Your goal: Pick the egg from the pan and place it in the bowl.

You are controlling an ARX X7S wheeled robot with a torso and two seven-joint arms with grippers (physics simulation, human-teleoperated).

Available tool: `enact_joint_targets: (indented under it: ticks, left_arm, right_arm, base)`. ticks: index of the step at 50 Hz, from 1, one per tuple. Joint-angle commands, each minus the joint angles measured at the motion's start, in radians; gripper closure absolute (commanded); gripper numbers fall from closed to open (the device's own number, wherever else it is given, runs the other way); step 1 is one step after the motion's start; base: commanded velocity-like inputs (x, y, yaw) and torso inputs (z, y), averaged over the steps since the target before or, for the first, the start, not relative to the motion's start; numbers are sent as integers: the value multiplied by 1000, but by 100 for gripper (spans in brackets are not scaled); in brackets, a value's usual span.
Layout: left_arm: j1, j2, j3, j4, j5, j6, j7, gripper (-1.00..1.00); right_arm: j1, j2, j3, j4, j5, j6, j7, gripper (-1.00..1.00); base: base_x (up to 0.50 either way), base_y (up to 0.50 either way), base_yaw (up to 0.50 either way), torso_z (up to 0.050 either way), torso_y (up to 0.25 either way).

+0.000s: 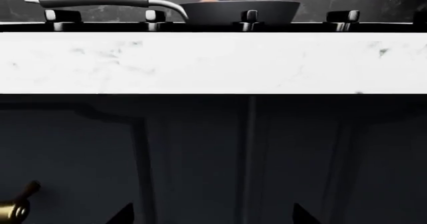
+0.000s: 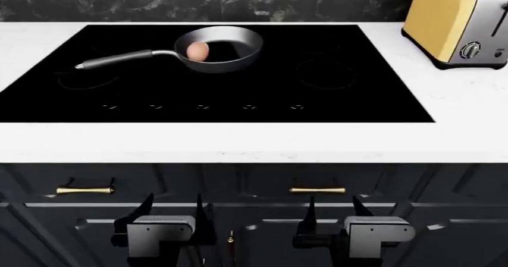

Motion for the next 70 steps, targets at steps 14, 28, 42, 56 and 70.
enact_joint_targets:
  ticks: [14, 28, 42, 56, 70]
  left_arm:
    - [4, -16, 19, 6, -13, 9, -16, -100]
    - [10, -22, 23, 13, -16, 10, -19, -100]
    - [6, -24, 26, 13, -20, 12, -19, -100]
    - [30, -137, -50, 534, -150, -255, -177, -100]
    - [-821, -290, -185, 871, -669, -866, -412, -100]
  right_arm:
    - [0, 32, -40, 2, 25, -3, 36, -100]
    - [3, 47, -58, 3, 37, -4, 51, -100]
    - [5, 59, -74, 4, 47, -4, 66, -100]
    - [-4, 115, -89, -552, 28, 294, 123, -100]
    - [758, 334, -118, -972, 539, 971, 410, -100]
  base:
    - [0, 80, 0, 0, 0]
    - [0, 93, 0, 0, 0]
    - [0, 181, 0, 0, 0]
    - [0, 39, 0, 0, 0]
    - [0, 0, 0, 0, 0]
